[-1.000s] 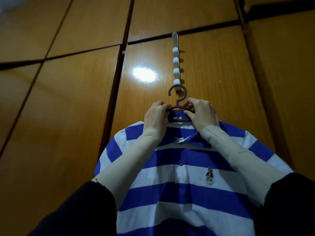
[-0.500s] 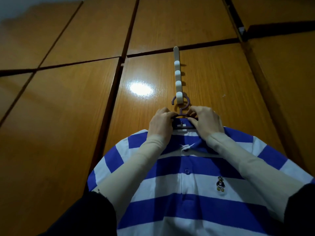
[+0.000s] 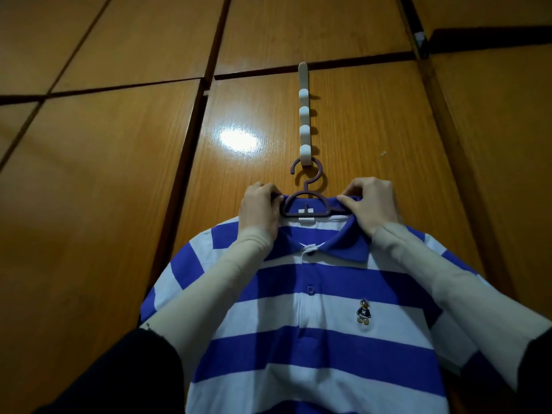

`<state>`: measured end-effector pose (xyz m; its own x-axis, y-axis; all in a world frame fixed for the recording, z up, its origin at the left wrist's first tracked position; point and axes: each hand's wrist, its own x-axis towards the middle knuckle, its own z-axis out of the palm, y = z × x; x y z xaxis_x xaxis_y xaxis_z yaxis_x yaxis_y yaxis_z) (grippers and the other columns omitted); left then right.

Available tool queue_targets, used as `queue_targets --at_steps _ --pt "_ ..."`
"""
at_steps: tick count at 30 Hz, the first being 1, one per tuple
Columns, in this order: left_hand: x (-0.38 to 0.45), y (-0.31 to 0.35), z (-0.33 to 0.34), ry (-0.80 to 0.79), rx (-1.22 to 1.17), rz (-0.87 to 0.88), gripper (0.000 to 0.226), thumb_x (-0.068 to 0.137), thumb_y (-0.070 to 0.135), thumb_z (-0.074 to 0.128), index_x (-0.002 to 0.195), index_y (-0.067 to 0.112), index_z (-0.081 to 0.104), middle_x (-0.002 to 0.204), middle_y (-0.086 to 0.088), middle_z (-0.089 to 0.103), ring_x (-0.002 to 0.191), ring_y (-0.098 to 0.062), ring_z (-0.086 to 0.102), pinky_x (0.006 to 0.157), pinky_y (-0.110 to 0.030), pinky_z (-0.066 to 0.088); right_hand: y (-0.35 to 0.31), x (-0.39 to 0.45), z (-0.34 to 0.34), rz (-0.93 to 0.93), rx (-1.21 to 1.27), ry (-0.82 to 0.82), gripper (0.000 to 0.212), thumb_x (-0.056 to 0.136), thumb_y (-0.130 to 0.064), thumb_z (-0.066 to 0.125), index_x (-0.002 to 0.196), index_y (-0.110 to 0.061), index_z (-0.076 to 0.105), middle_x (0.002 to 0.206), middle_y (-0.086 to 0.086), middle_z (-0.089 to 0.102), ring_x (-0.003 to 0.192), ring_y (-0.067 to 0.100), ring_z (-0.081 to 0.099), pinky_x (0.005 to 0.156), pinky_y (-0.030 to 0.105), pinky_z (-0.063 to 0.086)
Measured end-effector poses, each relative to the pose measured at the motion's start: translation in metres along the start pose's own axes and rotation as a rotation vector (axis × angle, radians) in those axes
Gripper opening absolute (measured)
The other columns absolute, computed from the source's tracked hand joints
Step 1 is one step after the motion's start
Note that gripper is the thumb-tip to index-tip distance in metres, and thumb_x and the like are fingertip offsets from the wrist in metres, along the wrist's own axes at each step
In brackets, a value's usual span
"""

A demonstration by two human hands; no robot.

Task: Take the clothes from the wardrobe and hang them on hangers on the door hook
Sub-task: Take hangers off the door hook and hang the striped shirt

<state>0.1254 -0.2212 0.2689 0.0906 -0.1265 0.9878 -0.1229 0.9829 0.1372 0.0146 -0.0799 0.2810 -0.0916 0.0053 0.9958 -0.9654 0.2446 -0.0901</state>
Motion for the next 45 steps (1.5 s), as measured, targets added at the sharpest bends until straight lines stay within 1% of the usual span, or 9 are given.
queue_targets --at_steps 9,11,13,17,20,29,37,41,45 --pt "-0.012 0.002 0.004 0.114 -0.124 -0.09 0.025 0.096 0.008 0.041 0.111 0.004 0.061 0.109 -0.011 0.06 0.1 -0.019 0.053 0.084 -0.019 0.04 -0.006 -0.002 0.007 -0.02 0.013 0.094 0.017 0.091 -0.019 0.055 0.094 -0.006 0.065 0.097 0.01 0.065 0.087 0.017 0.056 0.074 0.024 0.042" --pt "-0.025 0.004 0.004 0.136 -0.191 -0.075 0.031 0.099 0.013 0.035 0.122 0.006 0.054 0.117 -0.01 0.057 0.107 -0.018 0.05 0.093 -0.018 0.039 -0.004 -0.02 0.01 -0.027 0.147 0.093 0.025 0.097 -0.022 0.042 0.104 -0.007 0.061 0.101 0.011 0.062 0.093 0.018 0.054 0.082 0.024 0.041" --pt "-0.039 0.003 0.004 0.137 -0.27 -0.074 0.038 0.1 0.017 0.03 0.136 0.008 0.041 0.132 -0.009 0.049 0.122 -0.017 0.044 0.101 -0.016 0.031 -0.003 -0.042 0.012 -0.016 0.247 0.111 0.035 0.1 -0.023 0.032 0.126 -0.008 0.05 0.122 0.012 0.057 0.112 0.022 0.052 0.093 0.019 0.035" --pt "-0.064 -0.002 0.007 0.046 -0.29 -0.036 0.046 0.101 0.018 0.023 0.147 0.012 0.016 0.155 -0.004 0.019 0.143 -0.012 0.014 0.114 -0.016 0.008 0.002 -0.066 0.014 -0.016 0.195 0.061 0.046 0.1 -0.027 0.024 0.143 -0.013 0.027 0.145 0.009 0.039 0.134 0.02 0.035 0.116 0.036 0.02" --pt "-0.065 -0.01 0.008 -0.025 -0.213 -0.007 0.047 0.102 0.018 0.021 0.147 0.014 0.011 0.156 -0.001 0.013 0.144 -0.01 0.008 0.116 -0.02 0.003 0.006 -0.063 0.013 -0.04 0.143 0.015 0.045 0.1 -0.026 0.03 0.144 -0.018 0.026 0.15 0.002 0.032 0.141 0.014 0.023 0.116 0.032 0.007" --pt "-0.047 -0.031 0.004 -0.273 0.359 0.079 0.056 0.1 0.04 0.016 0.147 0.021 -0.007 0.157 0.005 -0.007 0.144 -0.01 -0.009 0.114 -0.044 -0.012 0.014 -0.056 0.02 -0.042 -0.386 -0.212 0.073 0.092 -0.057 0.025 0.147 -0.022 -0.009 0.157 -0.005 -0.007 0.144 0.009 -0.004 0.113 0.051 -0.01" --pt "-0.06 -0.04 0.003 -0.341 0.266 0.075 0.075 0.092 0.056 0.024 0.145 0.022 -0.017 0.154 0.008 -0.021 0.142 -0.01 -0.018 0.113 -0.045 -0.014 0.016 -0.068 0.027 -0.024 -0.412 -0.184 0.104 0.073 -0.084 0.024 0.145 -0.021 -0.017 0.154 -0.007 -0.018 0.142 0.007 -0.013 0.109 0.052 -0.017" --pt "-0.094 -0.048 -0.002 -0.325 0.21 0.081 0.073 0.084 0.065 0.009 0.14 0.028 -0.021 0.149 0.012 -0.026 0.137 -0.003 -0.024 0.113 -0.042 -0.015 0.022 -0.099 0.029 -0.068 -0.364 -0.135 0.087 0.076 -0.074 0.004 0.143 -0.024 -0.017 0.149 -0.011 -0.024 0.138 0.003 -0.018 0.11 0.046 -0.019" --pt "-0.137 -0.06 -0.002 -0.351 0.248 0.06 0.067 0.079 0.063 -0.005 0.136 0.036 -0.029 0.145 0.013 -0.034 0.135 -0.003 -0.03 0.112 -0.04 -0.018 0.035 -0.14 0.03 -0.144 -0.42 -0.165 0.074 0.085 -0.065 0.01 0.146 -0.027 -0.009 0.156 -0.004 -0.011 0.142 0.006 -0.014 0.108 0.039 -0.025"
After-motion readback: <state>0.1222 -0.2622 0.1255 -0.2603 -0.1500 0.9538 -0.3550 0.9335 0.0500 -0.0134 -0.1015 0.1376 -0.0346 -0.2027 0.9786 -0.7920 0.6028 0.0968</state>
